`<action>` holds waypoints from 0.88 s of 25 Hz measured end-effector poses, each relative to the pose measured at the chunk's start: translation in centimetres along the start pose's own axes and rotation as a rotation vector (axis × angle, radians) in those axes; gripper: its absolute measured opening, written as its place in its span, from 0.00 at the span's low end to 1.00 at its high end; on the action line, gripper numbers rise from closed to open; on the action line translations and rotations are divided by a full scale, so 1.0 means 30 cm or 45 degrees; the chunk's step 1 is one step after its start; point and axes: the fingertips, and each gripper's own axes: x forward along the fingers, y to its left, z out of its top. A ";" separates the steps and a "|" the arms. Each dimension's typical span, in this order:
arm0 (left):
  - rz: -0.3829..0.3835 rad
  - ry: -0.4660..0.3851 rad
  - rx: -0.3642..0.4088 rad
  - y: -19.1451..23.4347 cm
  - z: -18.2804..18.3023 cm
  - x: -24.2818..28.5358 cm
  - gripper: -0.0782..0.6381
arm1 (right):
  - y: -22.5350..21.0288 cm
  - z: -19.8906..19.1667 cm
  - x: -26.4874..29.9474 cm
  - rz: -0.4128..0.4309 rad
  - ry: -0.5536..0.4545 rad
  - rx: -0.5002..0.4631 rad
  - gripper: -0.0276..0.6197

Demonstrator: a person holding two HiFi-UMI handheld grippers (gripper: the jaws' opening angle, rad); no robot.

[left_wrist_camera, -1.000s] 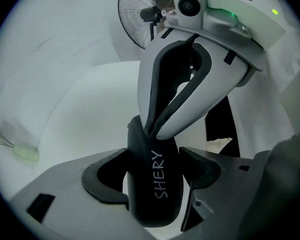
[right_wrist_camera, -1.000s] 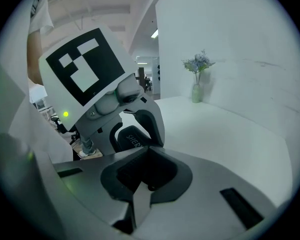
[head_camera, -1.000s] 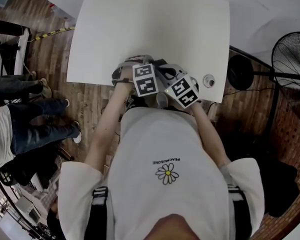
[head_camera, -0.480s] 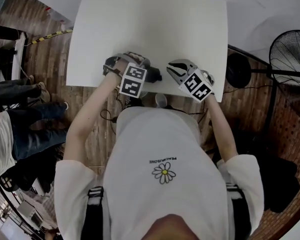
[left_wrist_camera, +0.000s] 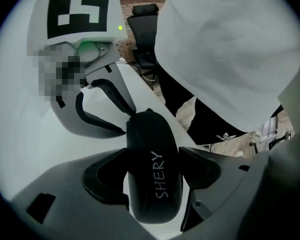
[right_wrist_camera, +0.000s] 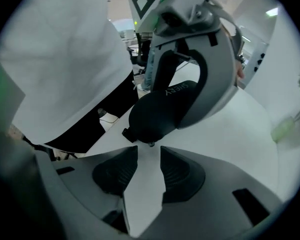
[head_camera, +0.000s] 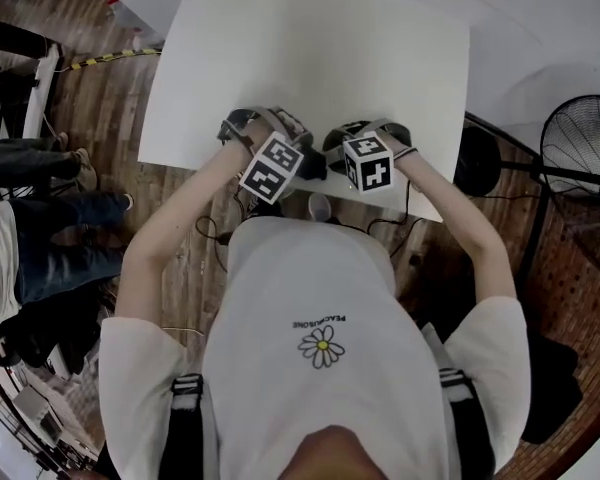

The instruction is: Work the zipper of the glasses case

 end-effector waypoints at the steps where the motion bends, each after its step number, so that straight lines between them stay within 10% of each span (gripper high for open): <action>1: -0.003 0.001 0.013 -0.003 0.001 0.001 0.57 | 0.005 0.007 0.008 0.034 0.009 -0.032 0.24; 22: -0.025 -0.008 -0.001 -0.011 -0.004 0.002 0.57 | -0.008 0.030 -0.017 0.049 -0.033 0.249 0.06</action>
